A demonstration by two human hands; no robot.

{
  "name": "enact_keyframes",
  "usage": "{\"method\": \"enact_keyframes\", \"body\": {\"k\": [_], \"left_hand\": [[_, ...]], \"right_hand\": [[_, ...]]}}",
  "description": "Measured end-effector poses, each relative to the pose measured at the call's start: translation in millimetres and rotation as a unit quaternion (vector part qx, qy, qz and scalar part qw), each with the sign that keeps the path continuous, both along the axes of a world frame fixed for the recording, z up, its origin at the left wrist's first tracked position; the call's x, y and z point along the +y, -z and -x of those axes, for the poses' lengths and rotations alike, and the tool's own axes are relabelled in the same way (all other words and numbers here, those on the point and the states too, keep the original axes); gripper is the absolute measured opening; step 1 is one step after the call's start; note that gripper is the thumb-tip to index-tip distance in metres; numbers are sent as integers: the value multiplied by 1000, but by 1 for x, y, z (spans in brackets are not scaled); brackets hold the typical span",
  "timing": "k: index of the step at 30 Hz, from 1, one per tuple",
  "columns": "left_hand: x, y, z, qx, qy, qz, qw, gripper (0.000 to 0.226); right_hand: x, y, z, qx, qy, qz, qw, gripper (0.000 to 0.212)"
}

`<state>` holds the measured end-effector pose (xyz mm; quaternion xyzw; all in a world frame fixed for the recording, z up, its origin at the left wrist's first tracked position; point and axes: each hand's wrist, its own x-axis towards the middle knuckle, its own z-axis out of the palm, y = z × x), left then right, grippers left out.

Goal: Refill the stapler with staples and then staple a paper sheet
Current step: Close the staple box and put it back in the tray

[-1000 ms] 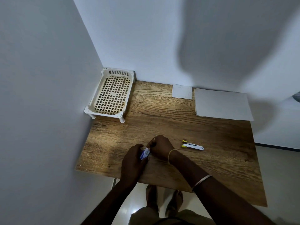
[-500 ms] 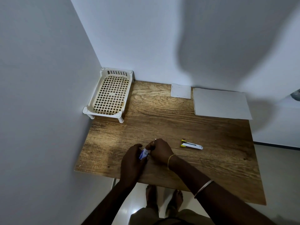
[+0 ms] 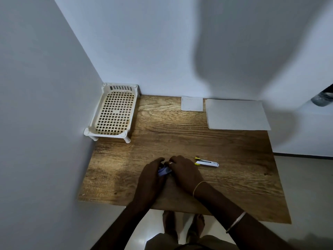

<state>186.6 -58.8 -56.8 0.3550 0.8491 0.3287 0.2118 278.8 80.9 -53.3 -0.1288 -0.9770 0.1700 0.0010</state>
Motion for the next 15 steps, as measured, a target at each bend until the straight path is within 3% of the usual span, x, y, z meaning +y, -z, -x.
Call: {"method": "enact_keyframes", "body": {"k": [7,15], "left_hand": [[70,-12,-15,74,183,-12,980,59],[123,-1,-37,70,250,18,965,63]], "right_hand": [[56,-13,-58,8,140,-34,990,41],[86,-4,-95,-28,218,35,975,39]]}}
